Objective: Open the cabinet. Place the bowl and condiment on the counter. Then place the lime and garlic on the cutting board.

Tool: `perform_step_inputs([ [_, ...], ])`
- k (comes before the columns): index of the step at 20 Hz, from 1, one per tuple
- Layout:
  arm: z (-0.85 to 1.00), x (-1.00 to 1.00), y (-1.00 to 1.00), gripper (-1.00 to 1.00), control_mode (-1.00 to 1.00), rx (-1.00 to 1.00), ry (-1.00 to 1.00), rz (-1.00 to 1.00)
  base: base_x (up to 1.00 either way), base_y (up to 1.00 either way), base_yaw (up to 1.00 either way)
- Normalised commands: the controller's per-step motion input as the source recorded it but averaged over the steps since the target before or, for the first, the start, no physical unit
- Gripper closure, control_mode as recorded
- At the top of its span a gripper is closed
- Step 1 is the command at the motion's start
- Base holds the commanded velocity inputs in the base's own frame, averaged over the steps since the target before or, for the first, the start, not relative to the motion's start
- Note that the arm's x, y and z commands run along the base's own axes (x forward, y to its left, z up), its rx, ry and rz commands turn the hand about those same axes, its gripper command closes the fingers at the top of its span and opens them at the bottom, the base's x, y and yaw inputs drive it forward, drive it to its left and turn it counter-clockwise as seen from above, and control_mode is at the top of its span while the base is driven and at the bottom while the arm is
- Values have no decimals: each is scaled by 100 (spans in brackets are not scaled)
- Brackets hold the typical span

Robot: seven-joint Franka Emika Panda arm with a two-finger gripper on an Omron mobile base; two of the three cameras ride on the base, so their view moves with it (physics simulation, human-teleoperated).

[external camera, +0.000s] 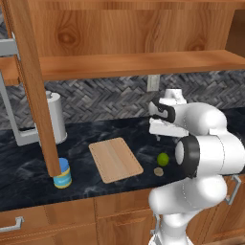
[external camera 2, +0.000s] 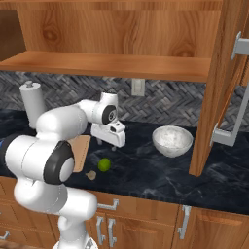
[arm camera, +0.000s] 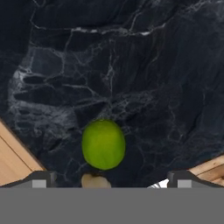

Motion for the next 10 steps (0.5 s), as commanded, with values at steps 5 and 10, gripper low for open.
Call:
perform_step_inputs([
  [5,-22,-24,0,-100,-100,-1,0,0,0,0,0],
  [10,-16,-31,0,-100,-100,-2,0,0,0,0,0],
])
